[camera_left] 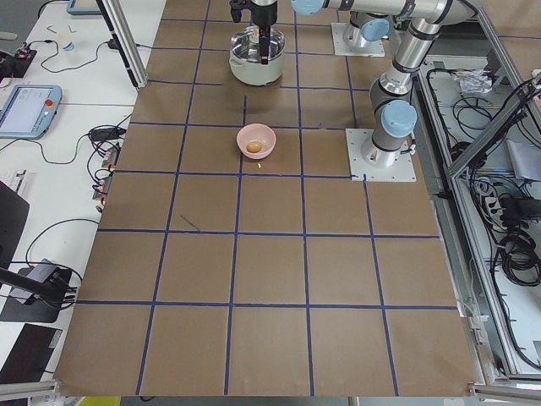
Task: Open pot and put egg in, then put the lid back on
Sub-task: 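Lower the left gripper toward the egg while the right reaches the lid knob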
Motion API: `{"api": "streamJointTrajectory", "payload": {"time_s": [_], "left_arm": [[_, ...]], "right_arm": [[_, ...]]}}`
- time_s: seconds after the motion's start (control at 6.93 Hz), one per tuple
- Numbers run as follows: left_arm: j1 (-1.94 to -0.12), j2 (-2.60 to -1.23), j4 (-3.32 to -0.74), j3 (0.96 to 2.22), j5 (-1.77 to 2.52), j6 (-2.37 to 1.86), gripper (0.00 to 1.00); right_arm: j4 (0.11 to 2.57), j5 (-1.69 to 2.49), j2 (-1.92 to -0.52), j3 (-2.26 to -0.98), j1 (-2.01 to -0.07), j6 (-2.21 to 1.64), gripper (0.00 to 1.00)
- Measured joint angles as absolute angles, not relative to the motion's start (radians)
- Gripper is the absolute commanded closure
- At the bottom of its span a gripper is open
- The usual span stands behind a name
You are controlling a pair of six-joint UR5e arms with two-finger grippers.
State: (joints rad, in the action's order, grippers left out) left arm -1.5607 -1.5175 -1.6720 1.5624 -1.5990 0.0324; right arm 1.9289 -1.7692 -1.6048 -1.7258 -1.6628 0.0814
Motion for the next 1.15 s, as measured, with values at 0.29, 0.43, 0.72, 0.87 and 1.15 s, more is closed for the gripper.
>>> {"api": "streamJointTrajectory", "payload": {"time_s": [0.29,0.43,0.72,0.87,1.15], "left_arm": [[-1.537,-1.506,-1.664,1.603,-1.606,0.204,0.0],[-1.498,-1.511,-1.646,1.626,-1.608,0.302,0.0],[-1.395,-1.548,-1.502,1.725,-1.608,0.475,0.0],[-1.357,-1.577,-1.375,1.796,-1.607,0.54,0.0],[-1.329,-1.649,-1.129,1.919,-1.607,0.59,0.0]], "right_arm": [[1.927,-1.754,-1.618,-1.748,-1.67,0.074,0.0],[1.928,-1.715,-1.618,-1.754,-1.678,0.03,0.0],[1.934,-1.649,-1.603,-1.756,-1.692,-0.069,0.0],[1.937,-1.63,-1.584,-1.756,-1.696,-0.099,0.0],[1.972,-1.573,-1.532,-1.754,-1.723,-0.192,0.0]]}}
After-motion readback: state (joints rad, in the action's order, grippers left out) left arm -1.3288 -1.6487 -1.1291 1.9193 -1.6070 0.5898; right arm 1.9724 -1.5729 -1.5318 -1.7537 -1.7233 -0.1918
